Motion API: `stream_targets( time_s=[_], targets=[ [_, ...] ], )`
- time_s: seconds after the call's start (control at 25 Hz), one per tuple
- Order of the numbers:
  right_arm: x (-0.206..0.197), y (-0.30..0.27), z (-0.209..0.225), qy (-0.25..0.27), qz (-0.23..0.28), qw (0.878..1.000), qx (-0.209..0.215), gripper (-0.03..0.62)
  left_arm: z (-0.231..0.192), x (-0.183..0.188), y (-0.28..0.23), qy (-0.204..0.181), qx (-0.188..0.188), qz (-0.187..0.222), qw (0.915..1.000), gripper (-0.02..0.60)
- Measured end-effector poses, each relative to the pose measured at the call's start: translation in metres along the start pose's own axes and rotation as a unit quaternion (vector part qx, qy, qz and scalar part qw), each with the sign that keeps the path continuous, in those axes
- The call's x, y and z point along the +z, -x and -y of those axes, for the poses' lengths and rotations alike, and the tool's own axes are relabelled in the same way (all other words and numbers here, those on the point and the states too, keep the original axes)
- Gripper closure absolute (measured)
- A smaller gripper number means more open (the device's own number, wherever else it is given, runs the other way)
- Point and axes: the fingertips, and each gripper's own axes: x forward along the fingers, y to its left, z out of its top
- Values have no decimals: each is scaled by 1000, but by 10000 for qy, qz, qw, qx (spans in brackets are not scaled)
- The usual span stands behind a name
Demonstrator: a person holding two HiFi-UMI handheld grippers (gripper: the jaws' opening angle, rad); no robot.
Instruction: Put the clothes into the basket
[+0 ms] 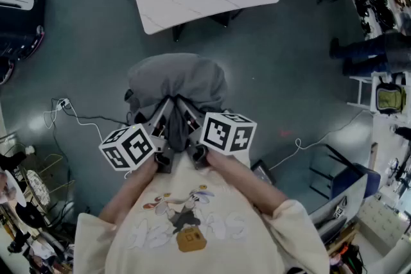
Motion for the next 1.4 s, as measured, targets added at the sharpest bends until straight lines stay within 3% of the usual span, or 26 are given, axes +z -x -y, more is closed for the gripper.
stream_targets(
  time_s=[0.72, 1.4],
  targets=[
    [-5, -11, -15, -161, 210, 9996, -53, 413, -15, 7, 9, 13, -232, -105, 9997, 341],
    [-43, -69, -55, -210, 133, 9996, -130, 411, -84, 35, 43, 278, -408, -47, 9988, 341]
  ],
)
